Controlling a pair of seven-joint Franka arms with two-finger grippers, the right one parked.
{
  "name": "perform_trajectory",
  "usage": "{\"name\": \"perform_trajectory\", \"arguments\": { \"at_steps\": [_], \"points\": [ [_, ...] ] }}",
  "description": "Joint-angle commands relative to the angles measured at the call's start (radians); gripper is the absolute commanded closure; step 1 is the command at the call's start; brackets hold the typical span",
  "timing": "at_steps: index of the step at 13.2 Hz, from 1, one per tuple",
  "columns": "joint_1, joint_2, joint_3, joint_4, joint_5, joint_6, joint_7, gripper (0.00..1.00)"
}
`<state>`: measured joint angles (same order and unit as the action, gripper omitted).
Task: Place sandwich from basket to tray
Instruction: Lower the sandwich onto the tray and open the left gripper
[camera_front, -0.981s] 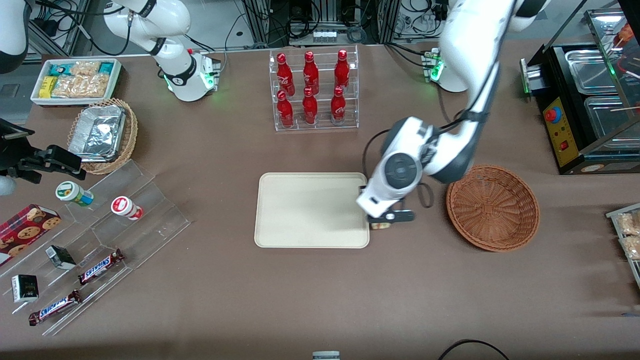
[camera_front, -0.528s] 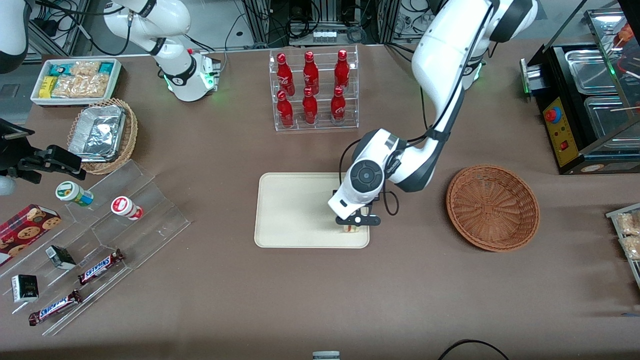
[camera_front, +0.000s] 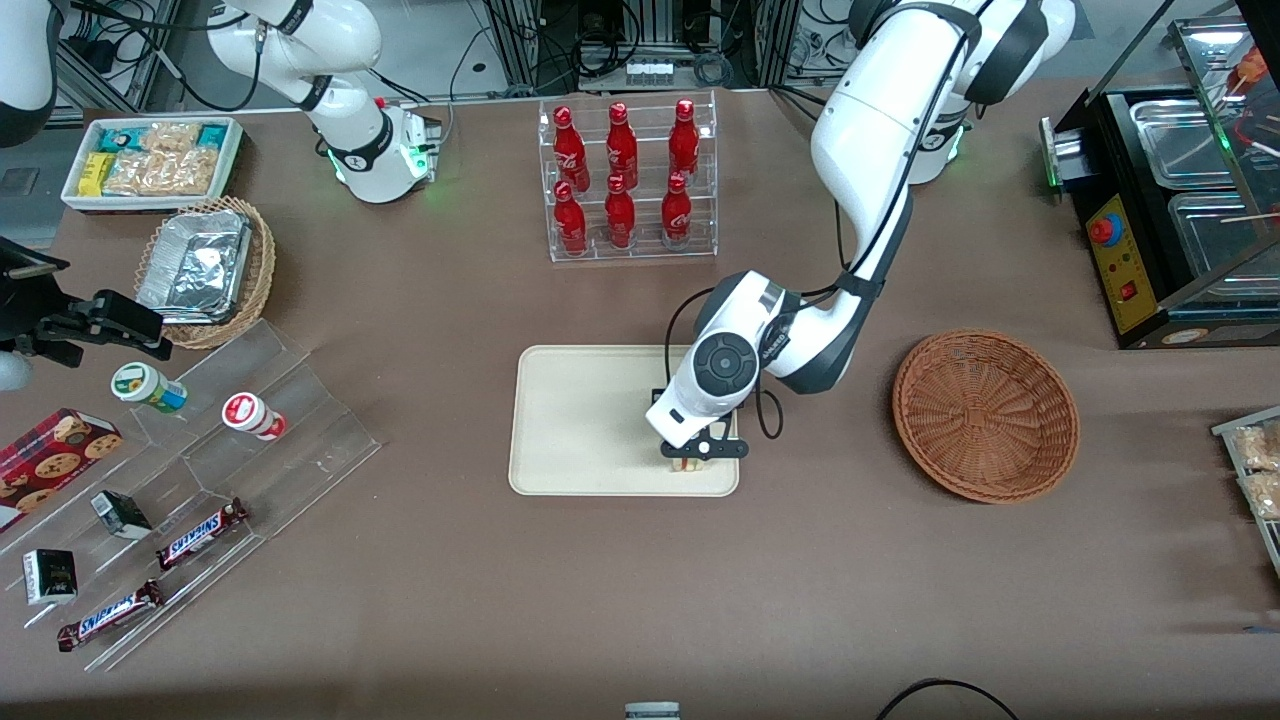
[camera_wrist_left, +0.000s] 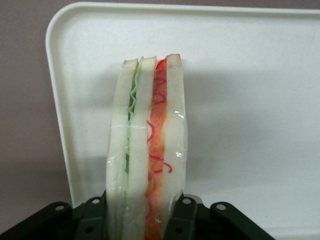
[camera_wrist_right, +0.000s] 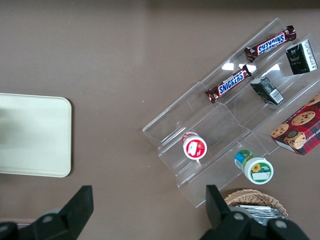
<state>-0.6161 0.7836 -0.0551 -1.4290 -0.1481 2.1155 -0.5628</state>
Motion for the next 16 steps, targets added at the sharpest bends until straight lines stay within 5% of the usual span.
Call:
{"name": "perform_trajectory", "arguments": {
  "at_steps": [1, 3, 8, 16],
  "points": [
    [-0.017, 0.034, 0.008, 0.047, -0.008, -0.009, -0.017, 0.56],
    [-0.017, 0.042, 0.008, 0.048, -0.007, -0.009, -0.017, 0.48],
    [-0.01, -0.025, 0.018, 0.048, 0.009, -0.038, -0.034, 0.01],
    [0.14, -0.403, 0.143, 0.003, 0.015, -0.353, -0.025, 0.0]
  ]
}}
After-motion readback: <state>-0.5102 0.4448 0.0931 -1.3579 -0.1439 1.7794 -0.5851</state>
